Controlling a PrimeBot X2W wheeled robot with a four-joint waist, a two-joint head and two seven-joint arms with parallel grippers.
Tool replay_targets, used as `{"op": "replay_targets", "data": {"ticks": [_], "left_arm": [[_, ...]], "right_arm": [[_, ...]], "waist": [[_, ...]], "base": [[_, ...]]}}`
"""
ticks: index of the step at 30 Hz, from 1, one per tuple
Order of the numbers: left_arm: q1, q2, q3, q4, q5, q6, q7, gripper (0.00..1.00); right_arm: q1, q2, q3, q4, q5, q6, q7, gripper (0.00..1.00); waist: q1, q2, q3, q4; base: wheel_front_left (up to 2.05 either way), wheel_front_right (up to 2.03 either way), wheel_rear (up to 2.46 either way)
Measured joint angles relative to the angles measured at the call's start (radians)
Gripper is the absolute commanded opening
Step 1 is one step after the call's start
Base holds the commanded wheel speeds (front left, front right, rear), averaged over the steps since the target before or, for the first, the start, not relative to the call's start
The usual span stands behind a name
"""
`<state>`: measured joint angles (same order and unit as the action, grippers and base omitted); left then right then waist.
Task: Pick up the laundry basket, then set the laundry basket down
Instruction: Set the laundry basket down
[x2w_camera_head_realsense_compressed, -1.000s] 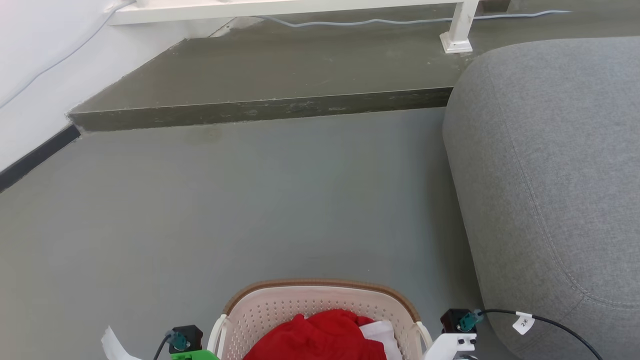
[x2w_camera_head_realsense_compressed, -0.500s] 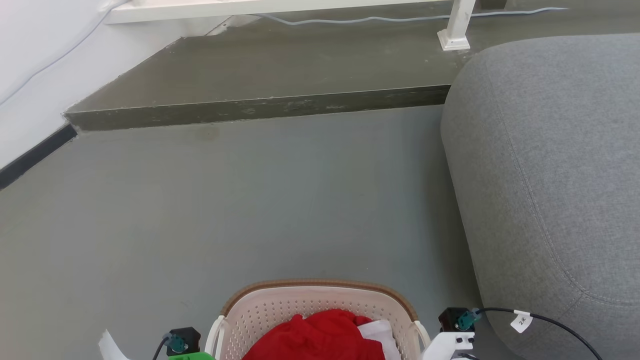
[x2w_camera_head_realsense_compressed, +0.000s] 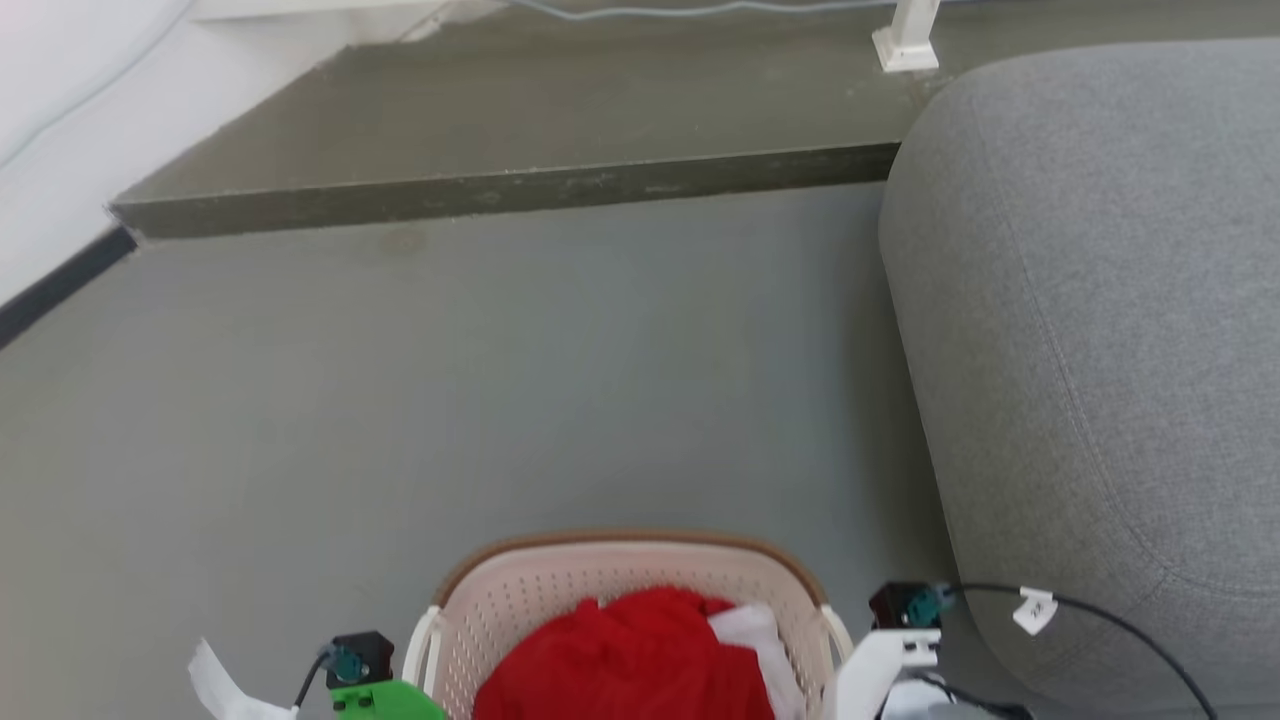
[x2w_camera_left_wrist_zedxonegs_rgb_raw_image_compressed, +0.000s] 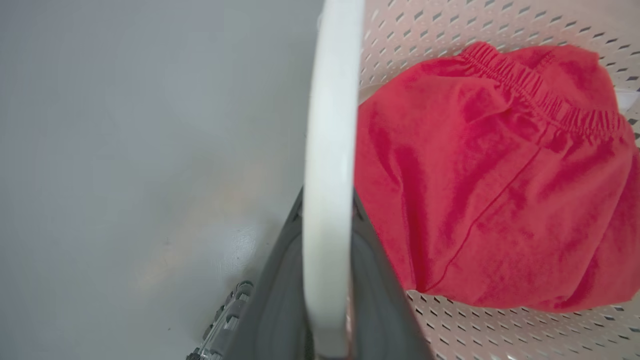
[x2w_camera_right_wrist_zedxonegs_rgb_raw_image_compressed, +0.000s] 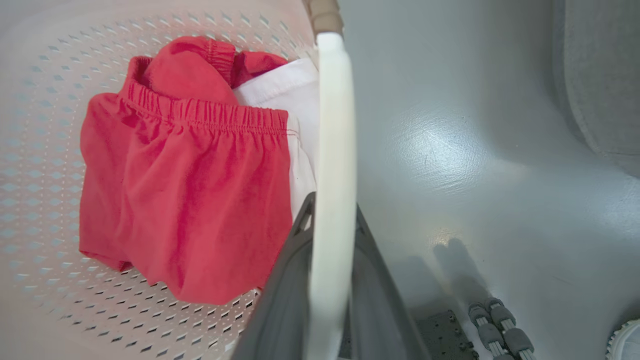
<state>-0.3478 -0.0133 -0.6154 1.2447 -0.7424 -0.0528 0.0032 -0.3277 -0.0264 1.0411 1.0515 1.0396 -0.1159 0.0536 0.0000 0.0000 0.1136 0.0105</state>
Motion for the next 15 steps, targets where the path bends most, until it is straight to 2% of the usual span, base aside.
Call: {"op": "replay_targets", "data": {"ticks": [6,15], "left_arm": [[-0.037,0.0,0.008,0.0,-0.001,0.0,-0.022,0.0],[-0.175,0.005,0.033,-0.026,-0.003,0.012,-0.049,0.0]], "right_arm": [[-0.06,-0.002,-0.001,-0.005,0.0,0.0,-0.018,0.0],[-0.226,-0.006,-0.028,0.011,0.0,-0.002,-0.044,0.0]], "waist": [[0.0,0.0,0.041,-0.006],[0.0001,0.0,0.129,-0.016]], "base": [[0.0,0.0,0.0],[0.0,0.0,0.0]]}}
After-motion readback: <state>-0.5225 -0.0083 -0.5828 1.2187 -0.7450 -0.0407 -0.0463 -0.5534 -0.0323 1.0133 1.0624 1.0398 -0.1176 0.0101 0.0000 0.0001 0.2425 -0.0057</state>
